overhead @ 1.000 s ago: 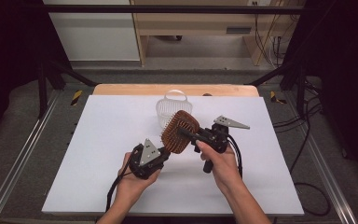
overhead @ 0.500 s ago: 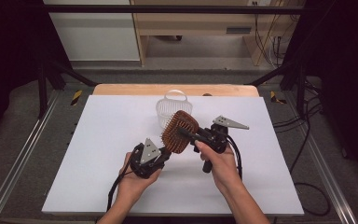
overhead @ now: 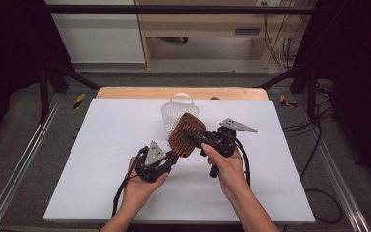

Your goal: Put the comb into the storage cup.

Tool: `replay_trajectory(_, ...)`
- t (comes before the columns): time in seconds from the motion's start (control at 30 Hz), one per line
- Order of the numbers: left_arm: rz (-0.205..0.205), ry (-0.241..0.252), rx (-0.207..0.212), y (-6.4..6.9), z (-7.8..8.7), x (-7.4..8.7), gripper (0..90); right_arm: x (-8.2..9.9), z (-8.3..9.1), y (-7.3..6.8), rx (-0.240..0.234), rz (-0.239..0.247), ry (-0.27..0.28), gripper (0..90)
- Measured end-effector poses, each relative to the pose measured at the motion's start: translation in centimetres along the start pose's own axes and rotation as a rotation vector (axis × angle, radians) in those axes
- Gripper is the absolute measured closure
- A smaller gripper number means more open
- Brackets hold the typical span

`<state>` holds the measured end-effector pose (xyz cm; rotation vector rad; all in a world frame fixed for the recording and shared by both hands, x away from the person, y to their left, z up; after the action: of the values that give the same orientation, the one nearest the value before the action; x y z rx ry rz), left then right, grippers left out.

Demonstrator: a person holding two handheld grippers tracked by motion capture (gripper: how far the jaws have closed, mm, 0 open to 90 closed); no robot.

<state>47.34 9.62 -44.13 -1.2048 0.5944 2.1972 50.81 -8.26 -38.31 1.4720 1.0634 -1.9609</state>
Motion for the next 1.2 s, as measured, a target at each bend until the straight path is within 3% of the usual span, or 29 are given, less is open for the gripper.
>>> replay_trajectory(0.07, 0.014, -0.005, 0.011, -0.1, 0.0, 0.0, 70.9, 0.0, -0.1, 0.0, 0.006, -0.001, -0.003, 56.7)
replay_trajectory(0.23, 0.045, 0.036, 0.027, -0.5, 0.3, -0.3, 63.3, -0.2, 0.0, 0.2, 0.023, -0.01, 0.004, 56.5)
replay_trajectory(0.57, 0.087, 0.128, -0.035, -1.9, 3.1, -0.1, 37.6, -0.7, 0.8, 1.9, 0.088, -0.042, 0.037, 55.9)
replay_trajectory(0.9, 0.166, 0.173, -0.131, -5.8, 6.4, 1.1, 20.1, -1.1, 1.3, 3.4, 0.131, -0.063, 0.06, 55.6)
replay_trajectory(1.03, 0.156, 0.233, -0.159, -7.3, 7.5, 1.5, 8.1, -1.3, 1.4, 3.7, 0.137, -0.069, 0.069, 55.5)
replay_trajectory(1.2, 0.171, 0.284, -0.184, -9.0, 9.1, 2.5, 5.5, -1.4, 1.4, 3.9, 0.143, -0.065, 0.069, 55.4)
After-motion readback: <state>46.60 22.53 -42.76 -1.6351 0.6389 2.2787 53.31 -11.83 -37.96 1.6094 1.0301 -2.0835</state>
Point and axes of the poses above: each handheld gripper's, and its own axes: z roughly backward along the jaws, x roughly out of its underside, y roughly to its right, the point moved 4 cm from there along -z, roughly forward along the jaws, and after that the axes turned 11 degrees about z, right-handed, at the moved point
